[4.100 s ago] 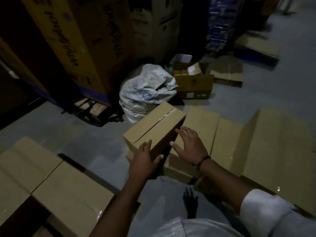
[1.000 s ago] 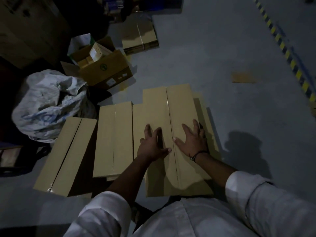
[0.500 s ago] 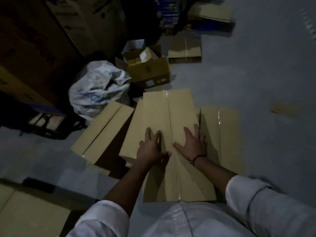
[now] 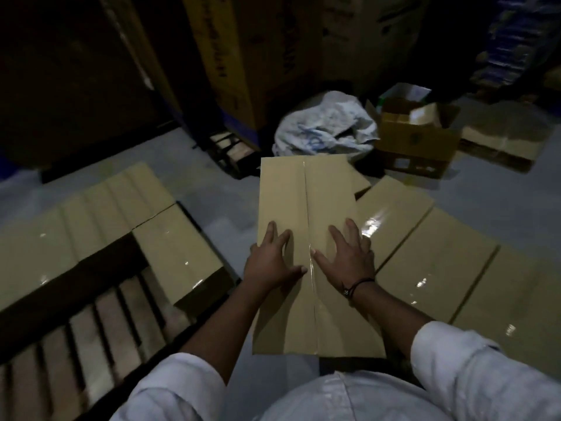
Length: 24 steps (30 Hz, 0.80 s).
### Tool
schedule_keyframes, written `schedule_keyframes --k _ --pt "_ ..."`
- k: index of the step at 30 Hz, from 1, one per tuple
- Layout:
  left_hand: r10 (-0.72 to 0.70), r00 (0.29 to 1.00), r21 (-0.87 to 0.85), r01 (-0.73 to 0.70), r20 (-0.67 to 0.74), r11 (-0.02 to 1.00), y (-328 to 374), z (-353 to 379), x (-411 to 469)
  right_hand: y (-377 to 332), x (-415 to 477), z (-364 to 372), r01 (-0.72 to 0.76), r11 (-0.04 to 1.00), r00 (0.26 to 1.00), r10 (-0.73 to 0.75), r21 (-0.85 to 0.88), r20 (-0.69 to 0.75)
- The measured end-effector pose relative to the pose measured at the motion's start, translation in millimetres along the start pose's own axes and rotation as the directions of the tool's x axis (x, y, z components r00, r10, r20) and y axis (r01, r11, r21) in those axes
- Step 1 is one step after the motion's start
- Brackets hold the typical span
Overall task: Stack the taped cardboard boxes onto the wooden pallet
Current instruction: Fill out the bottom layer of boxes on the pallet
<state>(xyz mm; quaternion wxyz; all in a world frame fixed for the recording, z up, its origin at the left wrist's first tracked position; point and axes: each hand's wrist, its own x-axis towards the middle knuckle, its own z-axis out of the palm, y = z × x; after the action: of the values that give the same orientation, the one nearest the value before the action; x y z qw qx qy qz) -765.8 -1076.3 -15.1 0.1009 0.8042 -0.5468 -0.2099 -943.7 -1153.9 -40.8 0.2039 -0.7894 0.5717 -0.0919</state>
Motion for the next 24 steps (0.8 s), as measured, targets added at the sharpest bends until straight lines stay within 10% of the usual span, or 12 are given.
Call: schedule_keyframes --k 24 --pt "-0.654 0.738 -0.218 0.619 -0.167 0.754 -286 -55 -195 -297 -68 176 0.622 0.78 0.698 -0.591 0.067 0.405"
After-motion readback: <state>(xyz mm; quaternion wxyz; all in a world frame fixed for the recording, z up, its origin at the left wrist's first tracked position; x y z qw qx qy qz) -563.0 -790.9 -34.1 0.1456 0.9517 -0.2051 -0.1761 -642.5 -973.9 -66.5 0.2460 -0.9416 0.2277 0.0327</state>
